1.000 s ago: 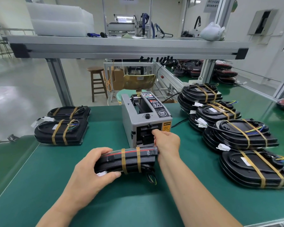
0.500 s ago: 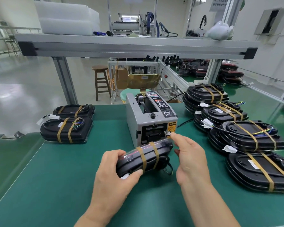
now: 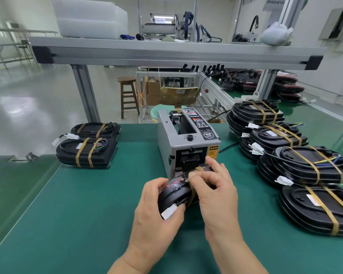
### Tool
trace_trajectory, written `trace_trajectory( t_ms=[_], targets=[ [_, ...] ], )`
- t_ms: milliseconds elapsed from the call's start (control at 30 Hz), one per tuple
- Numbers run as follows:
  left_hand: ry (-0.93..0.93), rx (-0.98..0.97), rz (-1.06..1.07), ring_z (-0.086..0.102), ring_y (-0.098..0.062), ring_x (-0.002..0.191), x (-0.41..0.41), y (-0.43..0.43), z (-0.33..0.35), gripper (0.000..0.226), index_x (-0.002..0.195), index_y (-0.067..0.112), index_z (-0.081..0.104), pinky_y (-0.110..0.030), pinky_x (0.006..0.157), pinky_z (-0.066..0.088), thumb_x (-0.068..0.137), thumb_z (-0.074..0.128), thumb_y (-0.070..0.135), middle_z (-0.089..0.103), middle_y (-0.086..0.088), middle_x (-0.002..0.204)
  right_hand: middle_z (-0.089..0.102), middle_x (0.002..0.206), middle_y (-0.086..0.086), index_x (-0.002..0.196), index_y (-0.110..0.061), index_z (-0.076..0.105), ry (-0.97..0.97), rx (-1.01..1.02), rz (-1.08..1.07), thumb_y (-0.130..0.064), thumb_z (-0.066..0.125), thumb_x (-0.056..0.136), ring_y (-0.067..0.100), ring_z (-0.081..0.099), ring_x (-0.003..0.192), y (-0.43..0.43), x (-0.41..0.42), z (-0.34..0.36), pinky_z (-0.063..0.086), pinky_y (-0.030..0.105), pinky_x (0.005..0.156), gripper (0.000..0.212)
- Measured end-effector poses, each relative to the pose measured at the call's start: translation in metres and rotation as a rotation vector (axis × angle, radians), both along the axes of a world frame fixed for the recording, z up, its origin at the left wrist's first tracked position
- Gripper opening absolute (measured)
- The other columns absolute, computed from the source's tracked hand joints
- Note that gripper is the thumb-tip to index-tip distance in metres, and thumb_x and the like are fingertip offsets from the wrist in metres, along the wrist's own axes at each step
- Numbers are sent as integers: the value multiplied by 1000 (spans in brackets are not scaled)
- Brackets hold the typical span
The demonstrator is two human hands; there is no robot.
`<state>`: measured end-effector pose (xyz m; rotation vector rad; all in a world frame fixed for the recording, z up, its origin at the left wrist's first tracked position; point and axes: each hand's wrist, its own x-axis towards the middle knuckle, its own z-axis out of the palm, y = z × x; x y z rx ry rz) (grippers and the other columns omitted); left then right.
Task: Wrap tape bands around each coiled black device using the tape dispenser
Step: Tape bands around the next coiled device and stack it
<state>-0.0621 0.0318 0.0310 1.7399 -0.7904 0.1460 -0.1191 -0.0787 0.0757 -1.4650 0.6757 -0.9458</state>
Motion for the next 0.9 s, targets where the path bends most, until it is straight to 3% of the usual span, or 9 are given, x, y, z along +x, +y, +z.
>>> trace_trajectory(
  t_ms=[133, 200, 600, 900],
  targets=[
    [-37, -23, 9, 60, -2, 103, -1, -2, -2, 53, 114, 36, 50, -5, 84, 41, 69, 75, 23, 59, 20, 109, 49, 132, -37, 63, -31, 74, 89, -104, 10, -17, 76, 78, -15, 15, 140, 1, -2, -8, 10, -2, 101, 21],
    [-30, -45, 20, 61, -1, 104, -2, -3, -3, 57, 115, 37, 50, -5, 85, 42, 69, 79, 22, 61, 21, 110, 45, 130, -43, 62, -31, 74, 115, -134, 22, -18, 76, 78, -19, 10, 140, 3, -4, -11, 8, -9, 94, 20],
    [-62, -131, -4, 65, -6, 105, -1, -5, -6, 60, 116, 44, 48, -8, 86, 45, 71, 80, 19, 63, 17, 112, 48, 130, -41, 63, -29, 75, 72, -88, 73, -16, 73, 77, -21, 9, 140, 7, -8, -11, 15, 16, 108, 19],
    [-72, -160, -15, 66, -9, 105, 0, -6, -10, 64, 117, 47, 48, -10, 86, 47, 71, 80, 16, 64, 14, 112, 46, 131, -42, 62, -30, 75, 101, -126, 72, -17, 75, 79, -22, 6, 139, 8, -5, -10, 13, 0, 97, 21]
  ],
)
